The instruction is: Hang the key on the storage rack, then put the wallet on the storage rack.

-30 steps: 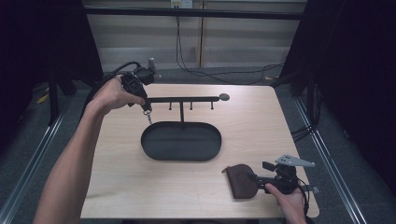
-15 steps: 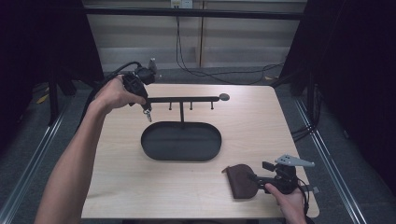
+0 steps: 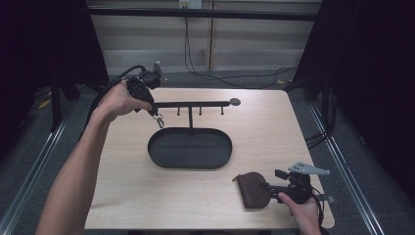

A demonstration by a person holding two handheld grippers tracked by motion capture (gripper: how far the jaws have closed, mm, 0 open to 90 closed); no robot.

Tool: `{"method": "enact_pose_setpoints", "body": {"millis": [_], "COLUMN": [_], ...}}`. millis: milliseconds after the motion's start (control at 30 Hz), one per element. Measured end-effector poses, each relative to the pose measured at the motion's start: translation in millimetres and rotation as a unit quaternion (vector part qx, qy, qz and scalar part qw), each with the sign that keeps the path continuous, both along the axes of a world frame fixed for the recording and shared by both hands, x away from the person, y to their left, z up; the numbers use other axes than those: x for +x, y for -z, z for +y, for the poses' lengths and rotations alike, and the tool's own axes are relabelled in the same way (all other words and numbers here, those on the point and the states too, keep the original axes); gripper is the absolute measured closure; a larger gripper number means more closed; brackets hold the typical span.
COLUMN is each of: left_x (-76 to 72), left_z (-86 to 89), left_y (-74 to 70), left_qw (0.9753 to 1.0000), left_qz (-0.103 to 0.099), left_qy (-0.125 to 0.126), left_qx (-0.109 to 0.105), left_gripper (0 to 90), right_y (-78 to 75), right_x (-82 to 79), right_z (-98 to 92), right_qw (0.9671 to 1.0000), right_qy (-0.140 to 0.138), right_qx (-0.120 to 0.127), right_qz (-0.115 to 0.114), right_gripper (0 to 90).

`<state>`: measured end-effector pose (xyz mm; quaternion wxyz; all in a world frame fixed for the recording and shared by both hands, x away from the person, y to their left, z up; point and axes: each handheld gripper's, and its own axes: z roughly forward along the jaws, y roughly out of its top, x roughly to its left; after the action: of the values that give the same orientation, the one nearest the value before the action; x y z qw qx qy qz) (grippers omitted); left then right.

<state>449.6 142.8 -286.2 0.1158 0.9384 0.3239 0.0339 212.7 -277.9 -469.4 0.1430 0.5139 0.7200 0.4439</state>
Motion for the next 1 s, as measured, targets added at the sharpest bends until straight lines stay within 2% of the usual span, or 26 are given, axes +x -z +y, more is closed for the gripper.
{"method": "enact_pose_setpoints", "body": {"millis": [133,233,400,433,467,533,567,600,633,667,700,900,933,1000], "left_x": [-3.3,-8.3,-15.2,-18.5,-18.5,-22.5,-26.2,-28.3,-34.9,-34.9,-40.7,-56.6,-62.0,-64.7], "left_z": [7.1,15.3,20.0,21.6,21.6,24.6,26.2,27.0,29.3,29.3,32.4,40.7,44.0,45.4], "left_y": [-2.3,-4.1,-0.4,2.2,2.2,3.8,5.5,6.7,10.8,10.8,13.3,16.0,18.1,19.4], "left_qw": [1.0,0.9997,0.9993,0.9989,0.9989,0.9979,0.9968,0.9965,0.9951,0.9951,0.9925,0.991,0.99,0.9898], "left_qz": [-0.005,-0.015,-0.021,-0.028,-0.028,-0.035,-0.037,-0.035,-0.048,-0.048,-0.053,-0.064,-0.068,-0.07], "left_qy": [-0.002,-0.003,0.001,-0.01,-0.01,-0.01,-0.006,-0.006,-0.01,-0.01,-0.011,0.004,-0.003,-0.006], "left_qx": [-0.008,-0.019,-0.03,-0.037,-0.037,-0.053,-0.07,-0.076,-0.085,-0.085,-0.109,-0.118,-0.124,-0.124], "left_gripper": [84.6,81.1,76.4,73.6,72.2,69.1,69.1,66.9,65.2,64.8,64.1,59.3,55.8,52.7], "right_y": [0.3,0.2,0.5,0.7,0.7,0.4,0.4,0.3,0.0,0.0,-0.1,-0.3,-0.1,-0.1], "right_x": [0.5,0.8,4.6,5.3,5.3,4.4,4.4,3.7,2.8,2.8,2.6,2.0,2.5,2.5], "right_z": [0.3,0.1,1.0,1.6,1.6,1.6,1.6,1.2,1.1,1.1,1.2,1.6,1.6,1.6], "right_qw": [1.0,1.0,1.0,1.0,1.0,1.0,1.0,1.0,1.0,1.0,1.0,1.0,1.0,1.0], "right_qy": [0.0,0.001,0.002,0.001,0.001,0.0,0.0,-0.001,0.001,0.001,0.0,-0.001,-0.001,-0.001], "right_qx": [-0.001,0.001,0.001,-0.001,-0.001,-0.002,-0.002,-0.003,-0.003,-0.003,-0.004,-0.004,-0.005,-0.005], "right_qz": [0.0,0.001,0.003,0.004,0.004,0.001,0.001,-0.001,0.0,0.0,-0.001,-0.002,-0.002,-0.002], "right_gripper": [17.3,17.2,17.2,17.3,17.3,17.2,17.2,17.2,17.3,17.3,17.3,17.2,17.3,17.2]}}
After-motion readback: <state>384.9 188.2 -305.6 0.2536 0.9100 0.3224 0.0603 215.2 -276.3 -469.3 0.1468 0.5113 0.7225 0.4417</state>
